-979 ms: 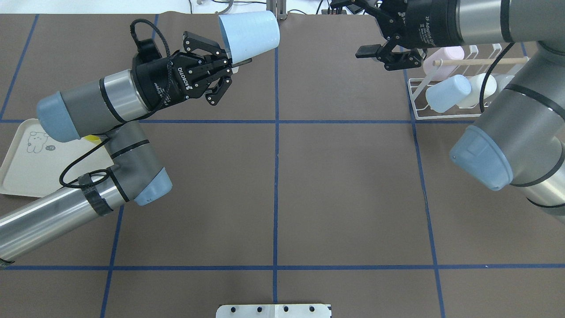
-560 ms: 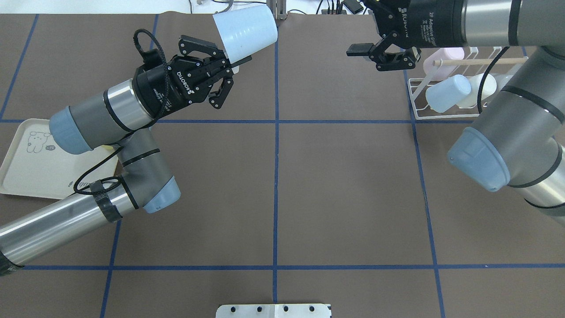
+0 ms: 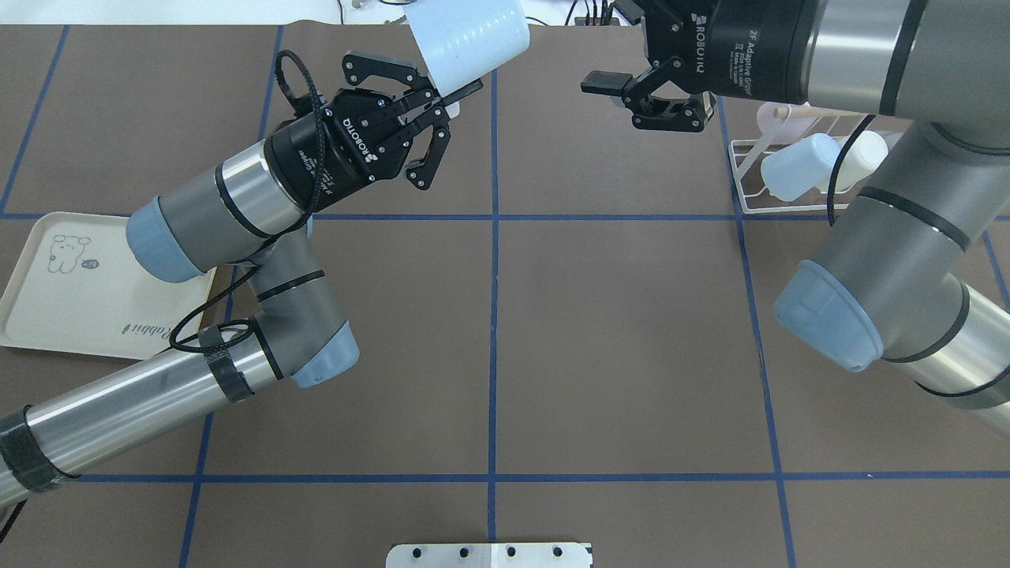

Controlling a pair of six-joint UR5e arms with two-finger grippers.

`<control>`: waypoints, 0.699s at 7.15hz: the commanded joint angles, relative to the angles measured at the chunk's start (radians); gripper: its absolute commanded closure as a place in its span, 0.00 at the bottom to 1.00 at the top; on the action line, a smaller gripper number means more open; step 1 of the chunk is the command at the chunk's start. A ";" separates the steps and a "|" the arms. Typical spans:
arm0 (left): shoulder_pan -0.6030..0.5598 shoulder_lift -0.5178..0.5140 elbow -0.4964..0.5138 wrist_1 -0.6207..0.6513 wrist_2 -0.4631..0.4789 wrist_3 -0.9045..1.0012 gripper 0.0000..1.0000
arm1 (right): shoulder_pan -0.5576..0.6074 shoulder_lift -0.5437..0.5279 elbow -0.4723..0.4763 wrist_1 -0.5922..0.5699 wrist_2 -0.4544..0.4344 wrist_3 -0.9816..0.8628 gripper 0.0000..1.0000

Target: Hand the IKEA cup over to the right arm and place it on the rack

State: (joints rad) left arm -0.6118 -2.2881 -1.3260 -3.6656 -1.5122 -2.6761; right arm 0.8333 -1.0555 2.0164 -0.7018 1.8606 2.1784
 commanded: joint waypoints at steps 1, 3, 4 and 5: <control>0.017 -0.025 0.001 0.009 0.001 -0.004 1.00 | -0.014 0.000 -0.002 0.016 -0.015 0.004 0.00; 0.020 -0.031 0.001 0.015 -0.002 -0.005 1.00 | -0.026 0.000 -0.004 0.016 -0.017 0.003 0.00; 0.024 -0.037 0.001 0.015 -0.003 -0.004 1.00 | -0.034 0.000 -0.004 0.016 -0.027 0.003 0.00; 0.032 -0.047 0.002 0.015 -0.005 -0.002 1.00 | -0.037 0.000 -0.004 0.016 -0.031 0.003 0.00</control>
State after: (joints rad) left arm -0.5872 -2.3256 -1.3248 -3.6514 -1.5153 -2.6799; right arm 0.8017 -1.0554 2.0129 -0.6858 1.8359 2.1814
